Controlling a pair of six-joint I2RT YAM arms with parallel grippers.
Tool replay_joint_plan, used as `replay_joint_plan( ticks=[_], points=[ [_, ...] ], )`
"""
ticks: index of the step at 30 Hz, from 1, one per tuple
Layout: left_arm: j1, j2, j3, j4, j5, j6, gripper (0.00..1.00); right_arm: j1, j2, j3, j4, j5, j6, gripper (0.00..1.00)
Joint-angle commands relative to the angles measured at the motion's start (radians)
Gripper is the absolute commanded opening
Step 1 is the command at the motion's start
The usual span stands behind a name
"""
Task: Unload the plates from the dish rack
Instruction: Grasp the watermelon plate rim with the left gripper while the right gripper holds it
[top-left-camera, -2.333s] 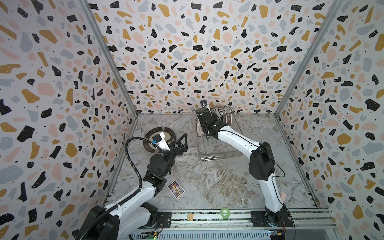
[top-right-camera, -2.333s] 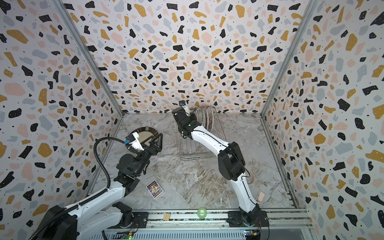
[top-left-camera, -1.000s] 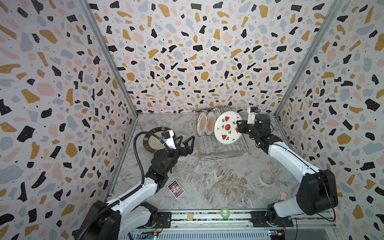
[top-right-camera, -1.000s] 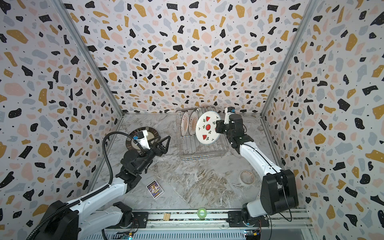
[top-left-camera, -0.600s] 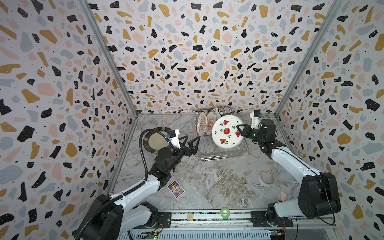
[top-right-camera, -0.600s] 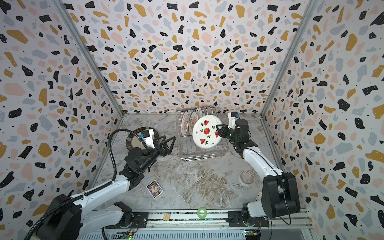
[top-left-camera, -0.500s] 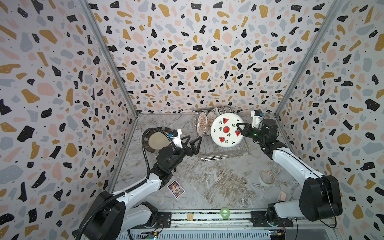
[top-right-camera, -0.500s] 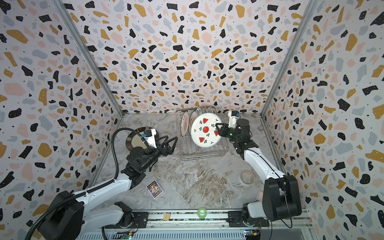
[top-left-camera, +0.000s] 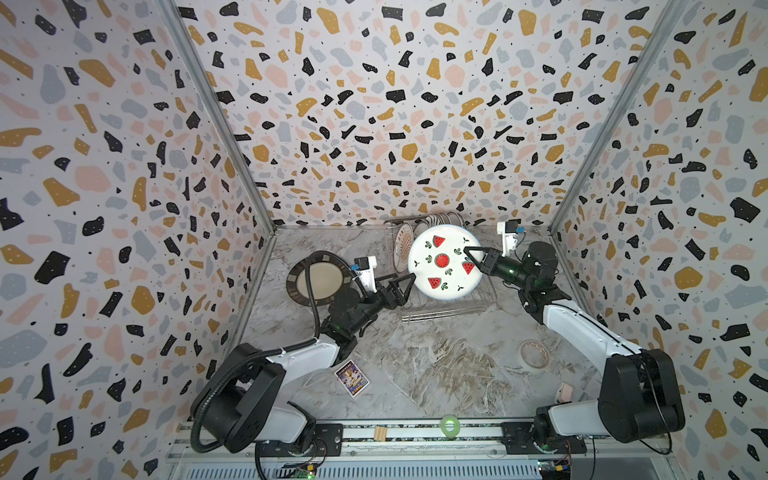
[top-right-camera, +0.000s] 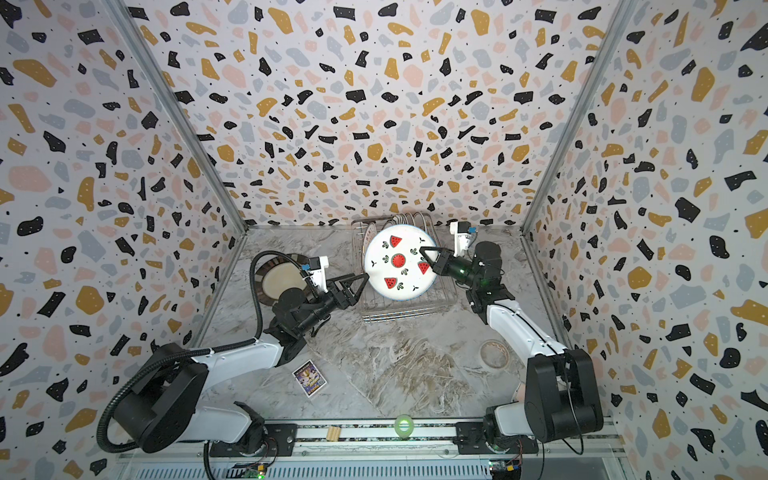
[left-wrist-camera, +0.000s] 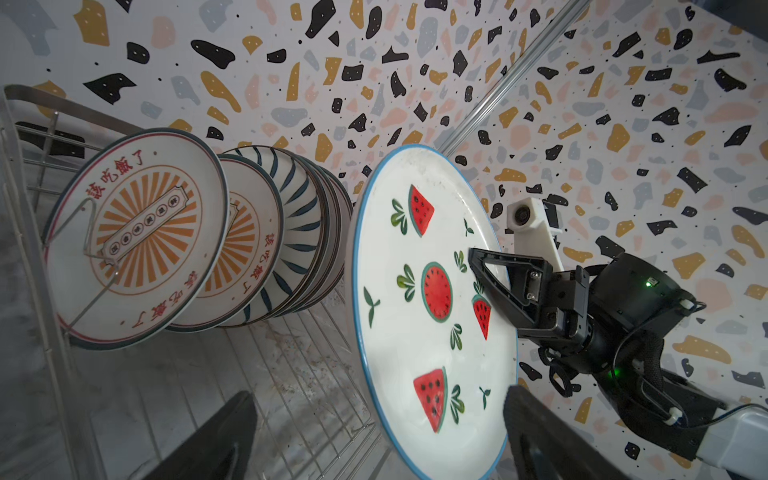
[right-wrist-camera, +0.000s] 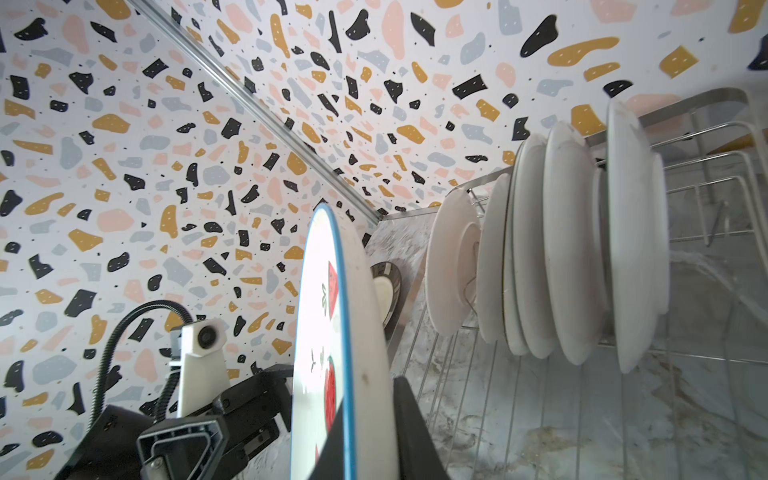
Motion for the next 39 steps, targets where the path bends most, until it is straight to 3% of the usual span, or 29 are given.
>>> replay_joint_plan(
  ticks=[1, 5, 10, 18, 21, 30, 36, 39],
  points=[
    [-0.009, 0.033, 0.017, 0.165, -0.011, -0.072, 0.91, 0.006, 0.001, 0.024, 0.198, -0.106, 0.077, 0.09],
    [-0.018, 0.050, 0.019, 0.202, -0.015, -0.075, 0.82, 0.018, 0.022, 0.018, 0.243, -0.141, 0.099, 0.09],
    [-0.024, 0.077, 0.035, 0.253, -0.006, -0.162, 0.69, 0.038, 0.055, 0.025, 0.283, -0.153, 0.115, 0.09],
    [-0.035, 0.092, 0.052, 0.262, 0.028, -0.207, 0.41, 0.058, 0.093, 0.029, 0.316, -0.164, 0.124, 0.09],
    [-0.035, 0.093, 0.049, 0.267, 0.018, -0.209, 0.23, 0.068, 0.103, 0.034, 0.314, -0.159, 0.115, 0.09],
    [-0.037, 0.078, 0.061, 0.247, 0.036, -0.222, 0.10, 0.088, 0.124, 0.057, 0.283, -0.160, 0.080, 0.10],
    [-0.037, 0.072, 0.067, 0.230, 0.023, -0.229, 0.00, 0.102, 0.125, 0.059, 0.259, -0.156, 0.036, 0.15],
    [-0.036, 0.059, 0.061, 0.231, -0.013, -0.237, 0.00, 0.104, 0.138, 0.064, 0.258, -0.171, 0.025, 0.19]
  ],
)
